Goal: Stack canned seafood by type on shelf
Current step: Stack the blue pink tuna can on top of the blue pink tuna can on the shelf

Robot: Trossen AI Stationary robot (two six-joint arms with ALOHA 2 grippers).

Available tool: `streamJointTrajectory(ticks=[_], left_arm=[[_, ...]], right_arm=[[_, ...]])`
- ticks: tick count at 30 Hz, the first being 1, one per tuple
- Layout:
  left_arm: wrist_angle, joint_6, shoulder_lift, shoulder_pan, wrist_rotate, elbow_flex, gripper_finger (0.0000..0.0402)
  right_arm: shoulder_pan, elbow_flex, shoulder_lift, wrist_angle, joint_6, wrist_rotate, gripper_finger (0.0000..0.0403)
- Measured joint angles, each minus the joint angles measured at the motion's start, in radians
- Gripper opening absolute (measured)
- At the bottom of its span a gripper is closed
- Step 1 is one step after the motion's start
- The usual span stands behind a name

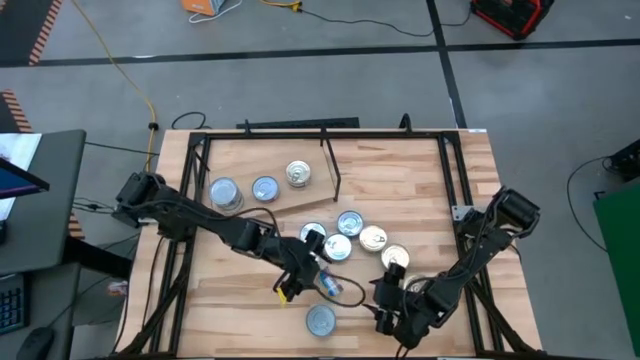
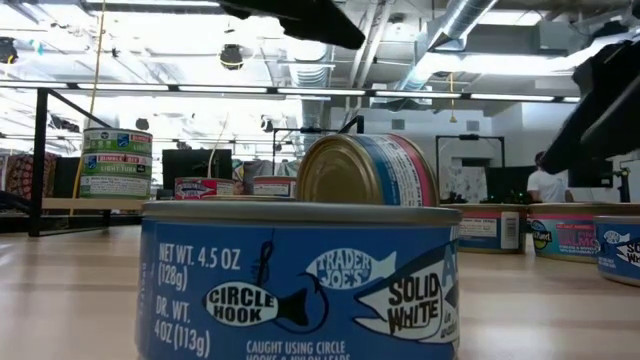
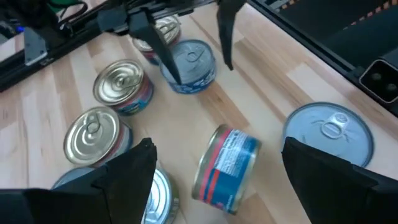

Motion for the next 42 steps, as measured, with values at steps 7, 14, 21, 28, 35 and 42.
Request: streamJointTrajectory(ticks=[7,14,21,28,35,42], left_arm=[[0.018,0.010,0.082,0.024,0.003,0.007,0.0335],[-0.042,0.046,0.173,0.025,0.085,0.116,0.0335],[-0.219,0.113,0.308,0.028,0.200,0.288,0.0335],[-0.386,0.204,0.407,0.024,0.153,0.427,0.0330],[-0.449,0.287,0.420,0.004,0.025,0.435,0.0314],[-0.463,0.330,0.419,-0.020,-0.023,0.435,0.0263]], right_arm=[[-0.015,0.000,-0.049,-0.084,-0.022,0.027,0.0324],[0.012,-0.004,-0.128,-0.264,0.034,0.098,0.0324],[0.026,-0.079,-0.176,-0.176,0.039,0.155,0.0324],[0.026,-0.108,-0.177,-0.127,0.039,0.155,0.0324],[0.026,-0.109,-0.177,-0.124,0.036,0.154,0.0324],[0.026,-0.109,-0.177,-0.095,0.036,0.154,0.0324]])
